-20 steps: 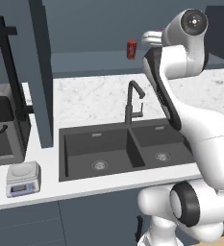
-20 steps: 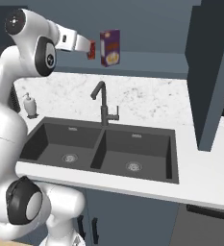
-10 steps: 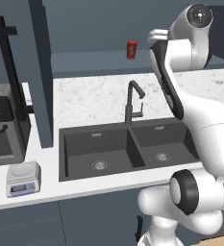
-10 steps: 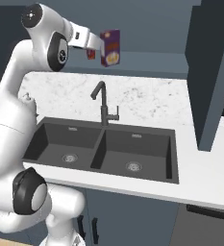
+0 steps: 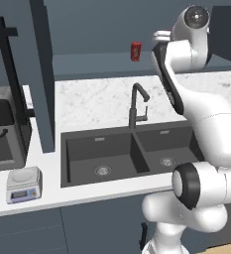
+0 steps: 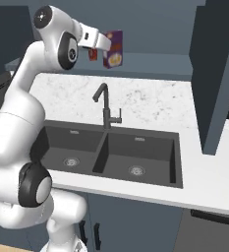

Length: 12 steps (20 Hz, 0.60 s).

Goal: Pick the cereal and place it on the digital scale for weighing, and close the cabinet.

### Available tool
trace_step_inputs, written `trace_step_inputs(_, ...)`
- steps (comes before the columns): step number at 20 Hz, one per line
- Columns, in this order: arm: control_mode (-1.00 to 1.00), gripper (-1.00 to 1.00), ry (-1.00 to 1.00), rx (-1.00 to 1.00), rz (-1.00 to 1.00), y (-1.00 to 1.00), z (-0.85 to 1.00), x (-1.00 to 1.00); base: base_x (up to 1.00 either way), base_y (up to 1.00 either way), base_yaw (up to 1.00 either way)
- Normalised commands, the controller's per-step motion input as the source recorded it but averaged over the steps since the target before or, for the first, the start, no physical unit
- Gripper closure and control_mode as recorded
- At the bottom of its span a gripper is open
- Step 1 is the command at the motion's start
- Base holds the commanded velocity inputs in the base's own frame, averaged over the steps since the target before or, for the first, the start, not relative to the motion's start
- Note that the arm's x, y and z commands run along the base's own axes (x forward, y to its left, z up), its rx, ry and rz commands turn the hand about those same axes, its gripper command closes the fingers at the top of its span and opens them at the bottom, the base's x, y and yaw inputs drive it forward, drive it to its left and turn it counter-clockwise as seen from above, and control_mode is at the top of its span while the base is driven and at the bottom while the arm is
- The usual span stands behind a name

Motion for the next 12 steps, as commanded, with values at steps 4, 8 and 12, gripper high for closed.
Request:
trace_step_inputs(4, -1.00, -1.00, 0.10, -0.05, -0.10, 0.00, 0.00, 0.46, 0.00, 0.00, 0.00)
trace_step_inputs(8, -1.00, -1.00, 0.03, -0.01, -0.04, 0.00, 0.00, 0.40, 0.00, 0.00, 0.00)
trace_step_inputs(12, -1.00, -1.00, 0.00, -0.02, 0.00, 0.00, 0.00, 0.42, 0.00, 0.00, 0.00)
